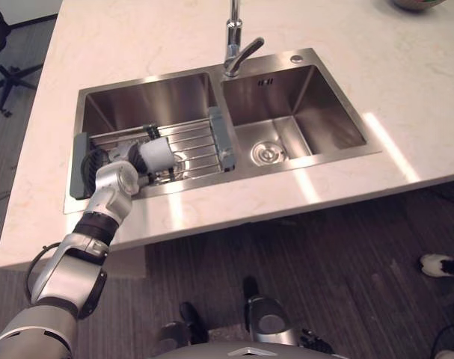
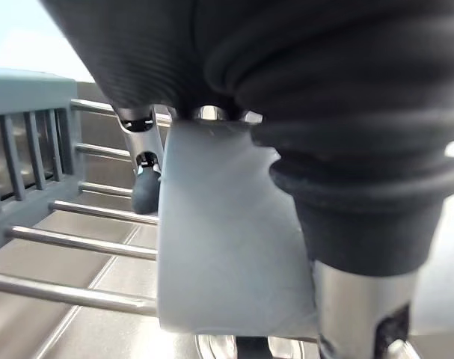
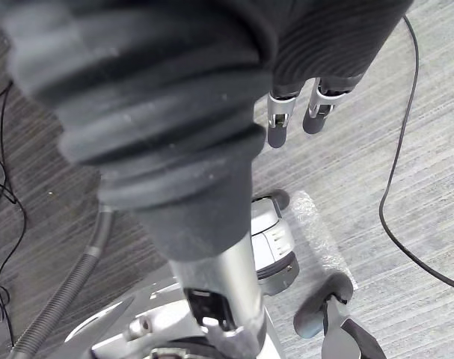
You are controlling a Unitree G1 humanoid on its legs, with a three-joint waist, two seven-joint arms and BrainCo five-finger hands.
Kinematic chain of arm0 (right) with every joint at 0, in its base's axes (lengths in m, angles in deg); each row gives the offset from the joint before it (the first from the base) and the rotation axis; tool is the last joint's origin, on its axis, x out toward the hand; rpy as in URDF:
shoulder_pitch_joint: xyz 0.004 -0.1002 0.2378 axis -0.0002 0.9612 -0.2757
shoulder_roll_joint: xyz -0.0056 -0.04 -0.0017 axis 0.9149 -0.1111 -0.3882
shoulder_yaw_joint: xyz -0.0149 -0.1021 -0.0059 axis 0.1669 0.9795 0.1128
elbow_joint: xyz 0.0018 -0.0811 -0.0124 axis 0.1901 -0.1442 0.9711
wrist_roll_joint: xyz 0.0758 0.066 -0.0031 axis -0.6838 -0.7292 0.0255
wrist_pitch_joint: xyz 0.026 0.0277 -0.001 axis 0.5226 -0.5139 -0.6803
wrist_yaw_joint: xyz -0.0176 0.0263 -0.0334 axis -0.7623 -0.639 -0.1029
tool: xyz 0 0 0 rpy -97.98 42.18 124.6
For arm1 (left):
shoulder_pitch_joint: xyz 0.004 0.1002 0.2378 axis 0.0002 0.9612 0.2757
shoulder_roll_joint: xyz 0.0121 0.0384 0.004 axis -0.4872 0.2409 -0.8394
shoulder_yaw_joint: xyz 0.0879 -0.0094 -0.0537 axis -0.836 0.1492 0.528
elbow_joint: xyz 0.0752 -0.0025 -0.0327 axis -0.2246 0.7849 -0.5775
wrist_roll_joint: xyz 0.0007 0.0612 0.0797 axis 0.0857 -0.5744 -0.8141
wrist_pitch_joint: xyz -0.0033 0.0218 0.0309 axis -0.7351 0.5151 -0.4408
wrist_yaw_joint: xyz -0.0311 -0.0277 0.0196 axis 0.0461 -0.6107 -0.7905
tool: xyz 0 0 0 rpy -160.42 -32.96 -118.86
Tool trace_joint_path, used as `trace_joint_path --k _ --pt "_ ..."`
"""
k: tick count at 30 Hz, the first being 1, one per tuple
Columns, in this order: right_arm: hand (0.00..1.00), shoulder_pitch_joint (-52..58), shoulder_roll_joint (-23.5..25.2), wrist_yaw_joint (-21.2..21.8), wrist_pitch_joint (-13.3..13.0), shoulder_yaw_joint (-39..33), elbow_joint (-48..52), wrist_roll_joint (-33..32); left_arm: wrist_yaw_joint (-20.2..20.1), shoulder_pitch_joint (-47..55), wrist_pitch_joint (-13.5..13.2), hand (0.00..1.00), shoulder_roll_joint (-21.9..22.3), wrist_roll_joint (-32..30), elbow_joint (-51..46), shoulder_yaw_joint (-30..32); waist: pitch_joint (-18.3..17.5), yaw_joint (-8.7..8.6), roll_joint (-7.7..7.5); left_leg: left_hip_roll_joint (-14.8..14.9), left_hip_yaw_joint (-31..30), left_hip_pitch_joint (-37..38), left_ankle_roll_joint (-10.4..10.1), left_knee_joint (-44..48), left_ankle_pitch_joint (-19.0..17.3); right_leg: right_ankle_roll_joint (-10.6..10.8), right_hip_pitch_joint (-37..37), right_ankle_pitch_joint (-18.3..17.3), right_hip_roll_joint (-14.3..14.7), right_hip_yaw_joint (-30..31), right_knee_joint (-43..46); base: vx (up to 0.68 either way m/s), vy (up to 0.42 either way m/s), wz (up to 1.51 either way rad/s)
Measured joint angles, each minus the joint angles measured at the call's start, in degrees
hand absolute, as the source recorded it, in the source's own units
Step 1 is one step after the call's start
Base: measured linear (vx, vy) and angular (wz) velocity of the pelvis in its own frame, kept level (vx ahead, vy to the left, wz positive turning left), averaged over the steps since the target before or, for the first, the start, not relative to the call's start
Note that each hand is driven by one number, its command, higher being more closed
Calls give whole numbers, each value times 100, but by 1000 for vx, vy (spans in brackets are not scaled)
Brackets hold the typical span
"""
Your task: Walk over to the sink, pick up the cup, carry it to the dishwasher, place the cup inside the dishwasher, then close the dishwasher door
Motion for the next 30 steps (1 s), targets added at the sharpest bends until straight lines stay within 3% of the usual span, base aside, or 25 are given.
trace_joint_path --k 6,9,11,16,17,22,24,30 --pt "0 27 5 -4 -96 -4 -26 -1 936 241 -481 100 19 1062 -248 143 -6 -45 9 -36 -159 85 25 -127 80 18 139 -1 -20 -185 -30 50 -3 15" --pt "0 49 25 -14 -158 -13 -70 -8 1570 651 -924 100 116 1846 -848 265 -11 -15 18 -63 -256 114 28 -197 108 26 210 -17 -28 -291 -73 73 -7 15" --pt "0 158 73 -53 -273 -33 -118 -7 2026 1192 -1322 100 545 2663 -1515 670 -14 17 19 -72 -334 167 24 -206 105 27 353 -17 -32 -369 -158 79 6 19" --pt "0 369 230 -64 -323 -38 -220 2 2672 2100 -2053 100 1127 3533 -2650 1282 -46 186 31 -79 -450 377 19 -269 101 21 640 -21 -14 -462 -261 20 -10 13" --pt "0 434 246 -64 -323 -39 -221 2 2886 2358 -2328 100 1250 3700 -3006 1446 -58 245 28 -84 -469 438 20 -285 102 21 716 -20 -12 -475 -282 -36 -11 7" --pt "0 688 329 -166 -307 -99 -229 -16 3227 3200 -3039 100 1665 4120 -4004 1744 -422 365 9 -126 -660 495 13 -419 167 39 854 -59 -22 -607 -375 -52 -21 17" --pt "0 770 355 -214 -290 -197 -252 -181 3285 3659 -3402 100 1940 4220 -4523 1773 -561 489 7 -142 -701 538 -21 -552 202 45 918 -77 -23 -629 -406 -65 -16 12" --pt "0 1027 481 -323 -185 -348 -283 -571 3361 4446 -3964 100 2298 4399 -5206 2170 -903 633 -14 -158 -778 640 -34 -712 261 65 1031 -88 -11 -706 -490 -4 -10 7"
